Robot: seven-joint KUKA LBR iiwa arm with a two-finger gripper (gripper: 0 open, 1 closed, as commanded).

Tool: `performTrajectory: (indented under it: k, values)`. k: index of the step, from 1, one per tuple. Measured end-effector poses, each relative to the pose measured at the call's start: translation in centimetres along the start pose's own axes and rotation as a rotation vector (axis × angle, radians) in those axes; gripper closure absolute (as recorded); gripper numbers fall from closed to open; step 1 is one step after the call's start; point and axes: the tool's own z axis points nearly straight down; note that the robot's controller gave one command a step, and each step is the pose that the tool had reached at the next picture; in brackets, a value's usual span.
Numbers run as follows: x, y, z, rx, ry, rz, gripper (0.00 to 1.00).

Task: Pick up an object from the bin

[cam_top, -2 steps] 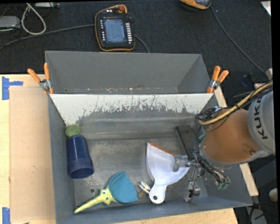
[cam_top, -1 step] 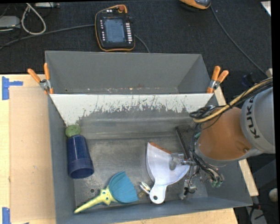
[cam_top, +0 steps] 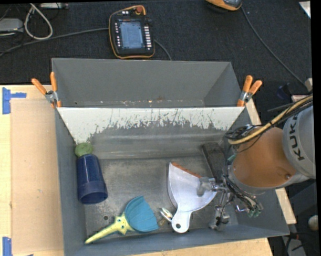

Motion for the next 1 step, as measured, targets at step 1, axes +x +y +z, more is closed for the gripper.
performTrajectory:
  k: [1]
  values:
    - [0.19,0.13,-9.47,-0.003,0.015,0.018,0.0]
